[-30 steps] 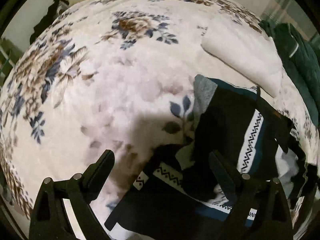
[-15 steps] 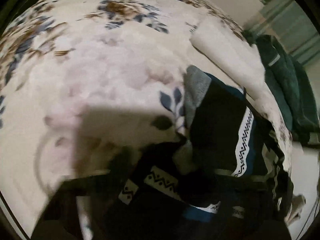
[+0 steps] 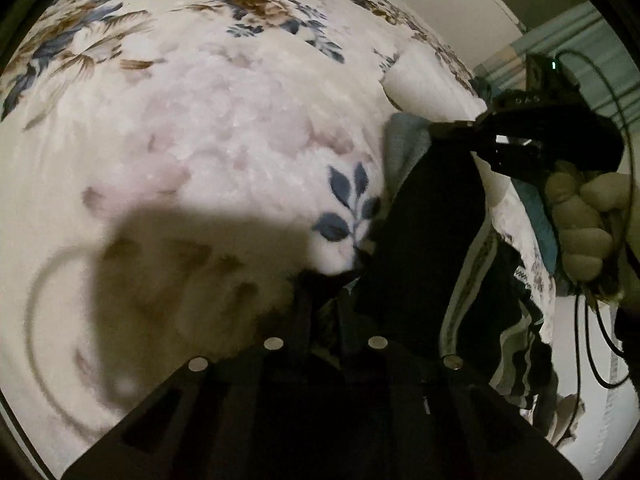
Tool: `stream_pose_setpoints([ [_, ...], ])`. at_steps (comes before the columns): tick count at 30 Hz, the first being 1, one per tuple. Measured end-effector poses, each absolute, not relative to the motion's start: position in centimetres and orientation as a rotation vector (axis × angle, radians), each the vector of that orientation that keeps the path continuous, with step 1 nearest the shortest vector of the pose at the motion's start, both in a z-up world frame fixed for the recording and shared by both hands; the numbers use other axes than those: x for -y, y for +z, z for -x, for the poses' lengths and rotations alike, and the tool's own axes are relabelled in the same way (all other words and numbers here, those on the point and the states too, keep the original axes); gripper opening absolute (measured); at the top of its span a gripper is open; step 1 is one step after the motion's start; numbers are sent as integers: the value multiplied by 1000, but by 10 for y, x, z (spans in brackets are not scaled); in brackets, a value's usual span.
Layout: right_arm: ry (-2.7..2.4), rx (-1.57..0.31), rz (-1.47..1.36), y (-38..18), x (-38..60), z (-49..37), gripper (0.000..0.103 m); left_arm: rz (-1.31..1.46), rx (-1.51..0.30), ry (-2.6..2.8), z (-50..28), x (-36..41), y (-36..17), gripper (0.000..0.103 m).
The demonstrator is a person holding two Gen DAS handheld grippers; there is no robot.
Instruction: Fold small clothes
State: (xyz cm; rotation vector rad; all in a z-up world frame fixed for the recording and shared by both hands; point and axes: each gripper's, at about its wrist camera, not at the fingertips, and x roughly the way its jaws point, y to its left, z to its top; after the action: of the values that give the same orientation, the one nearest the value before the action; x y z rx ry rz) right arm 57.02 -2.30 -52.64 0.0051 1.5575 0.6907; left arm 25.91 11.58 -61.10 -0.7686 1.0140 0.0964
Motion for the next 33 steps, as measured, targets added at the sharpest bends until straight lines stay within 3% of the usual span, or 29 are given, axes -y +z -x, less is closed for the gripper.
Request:
stream_pose_setpoints([
  [5,663,-1679,-12,-549,18,-579,5,860,-1047,78,-263,-129,-617,13],
  [6,660,-1695,-72,-545,24,-584,13,886,-1066,74,-264,-133,-617,13],
  [7,652,-1689,-102,-541,31,-586,35,889,-1081,76,-264,-135,-615,15],
  [8,635,-1659,-160,-527,46,-589,48,859,-1101,96,-264,-136,-608,17],
  [9,622,-1629,-212,-514,64,-587,62,810,-1112,122,-264,-136,-600,34],
  [10,613,-1612,-253,-503,79,-584,62,779,-1116,131,-265,-135,-594,62],
  [12,566,-1587,-329,-477,127,-569,62,694,-1101,145,-263,-134,-575,96],
  [18,257,-1554,-416,-415,310,-495,63,537,-1060,172,-251,-129,-545,97],
  [22,18,-1514,-549,-403,443,-463,63,452,-1013,231,-229,-113,-536,98],
  [27,15,-1511,-632,-452,527,-493,63,355,-1157,373,-210,-73,-560,102],
  [33,196,-1596,-620,-542,514,-555,63,291,-1232,536,-179,-12,-560,102],
])
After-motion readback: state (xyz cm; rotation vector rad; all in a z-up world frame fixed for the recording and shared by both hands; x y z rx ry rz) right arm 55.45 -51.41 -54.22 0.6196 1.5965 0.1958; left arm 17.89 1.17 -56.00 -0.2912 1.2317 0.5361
